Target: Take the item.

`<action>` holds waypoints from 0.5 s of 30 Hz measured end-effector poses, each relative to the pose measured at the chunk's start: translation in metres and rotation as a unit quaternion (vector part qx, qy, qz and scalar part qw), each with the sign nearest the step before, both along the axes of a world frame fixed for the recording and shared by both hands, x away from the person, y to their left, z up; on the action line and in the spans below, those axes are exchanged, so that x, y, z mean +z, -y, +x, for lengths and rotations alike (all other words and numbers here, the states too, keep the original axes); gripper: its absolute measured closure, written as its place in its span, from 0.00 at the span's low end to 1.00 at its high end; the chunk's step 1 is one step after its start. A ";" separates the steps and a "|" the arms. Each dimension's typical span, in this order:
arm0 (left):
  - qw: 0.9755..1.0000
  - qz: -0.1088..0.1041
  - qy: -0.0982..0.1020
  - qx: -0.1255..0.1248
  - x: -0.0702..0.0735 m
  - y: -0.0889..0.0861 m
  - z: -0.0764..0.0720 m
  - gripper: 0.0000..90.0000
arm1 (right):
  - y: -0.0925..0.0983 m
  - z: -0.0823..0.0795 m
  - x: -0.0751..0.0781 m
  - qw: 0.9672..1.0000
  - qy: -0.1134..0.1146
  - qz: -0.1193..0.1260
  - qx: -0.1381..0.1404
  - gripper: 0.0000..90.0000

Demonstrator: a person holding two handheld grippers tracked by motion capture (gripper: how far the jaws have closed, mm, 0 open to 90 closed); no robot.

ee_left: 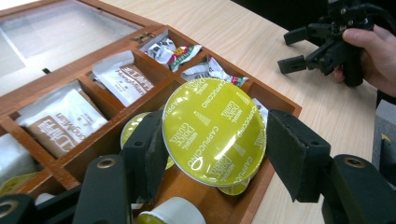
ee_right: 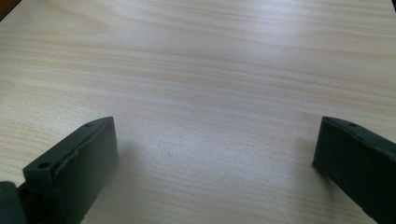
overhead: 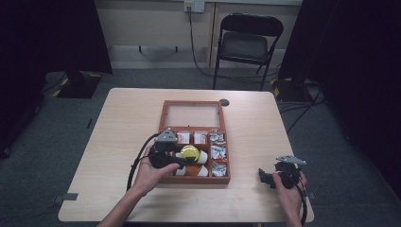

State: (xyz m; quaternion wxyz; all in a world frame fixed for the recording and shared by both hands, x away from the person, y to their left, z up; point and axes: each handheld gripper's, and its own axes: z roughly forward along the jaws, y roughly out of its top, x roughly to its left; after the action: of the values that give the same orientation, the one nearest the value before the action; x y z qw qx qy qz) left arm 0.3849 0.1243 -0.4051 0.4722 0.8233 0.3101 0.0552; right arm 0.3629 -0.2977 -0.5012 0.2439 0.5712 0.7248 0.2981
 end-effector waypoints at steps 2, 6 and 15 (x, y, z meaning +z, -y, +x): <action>1.000 0.000 0.001 0.003 0.002 -0.003 0.001 0.45 | 0.000 0.000 0.000 1.000 0.000 0.000 0.000 0.00; 1.000 -0.009 0.006 0.007 0.008 -0.008 0.002 0.45 | 0.000 0.000 0.000 1.000 0.000 0.000 0.000 0.00; 1.000 -0.016 0.012 0.017 0.014 -0.016 0.002 0.45 | 0.000 0.000 0.000 1.000 0.000 0.000 0.000 0.00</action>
State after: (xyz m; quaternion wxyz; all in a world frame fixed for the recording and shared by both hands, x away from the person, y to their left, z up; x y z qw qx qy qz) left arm 0.3873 0.1405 -0.3910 0.4883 0.8094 0.3191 0.0681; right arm 0.3629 -0.2977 -0.5012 0.2439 0.5712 0.7248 0.2981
